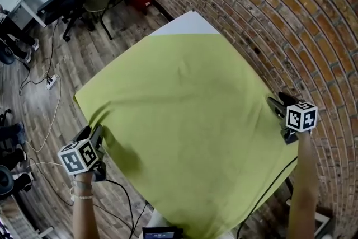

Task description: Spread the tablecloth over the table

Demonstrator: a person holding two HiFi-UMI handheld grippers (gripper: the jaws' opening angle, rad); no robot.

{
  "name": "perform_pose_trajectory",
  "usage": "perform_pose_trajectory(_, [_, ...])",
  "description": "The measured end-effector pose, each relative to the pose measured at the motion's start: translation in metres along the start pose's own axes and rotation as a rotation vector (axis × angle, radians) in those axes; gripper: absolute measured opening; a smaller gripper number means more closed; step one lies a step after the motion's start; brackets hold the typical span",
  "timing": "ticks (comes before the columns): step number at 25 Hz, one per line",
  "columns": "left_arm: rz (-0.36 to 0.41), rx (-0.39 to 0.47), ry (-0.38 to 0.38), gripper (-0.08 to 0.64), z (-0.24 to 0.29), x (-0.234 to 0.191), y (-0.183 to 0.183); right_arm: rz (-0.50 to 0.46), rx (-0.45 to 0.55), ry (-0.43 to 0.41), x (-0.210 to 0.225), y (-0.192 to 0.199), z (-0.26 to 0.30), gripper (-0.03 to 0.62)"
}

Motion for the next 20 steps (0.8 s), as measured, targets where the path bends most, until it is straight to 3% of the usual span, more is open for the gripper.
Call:
perform_pose_trajectory(7, [-0.106, -0.006, 0.087, 0.238, 0.001, -0.001, 0.012, 0.046, -0.087, -0.125, 0.014, 0.021, -0.003, 0.269])
perform_pose_trajectory(10, [-0.128, -0.003, 0.127, 0.227, 0.004, 0.000, 0.008, 0.038, -0.108, -0.154, 0.012, 0.016, 0.001, 0.247])
perform_pose_trajectory(20, [-0.162, 0.007, 0.167, 0.233, 0.012, -0.008, -0.003, 0.001, -0.092, -0.113, 0.003, -0.007, 0.016, 0.213])
Point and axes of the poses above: the fingertips, and each gripper's own axes: z forward along the fingers, x to its right, y out of its underside, the point moved 6 cm from there along -z, backward along the fingers, and after that the axes turned 5 degrees about -x, right-handed, at the moved point
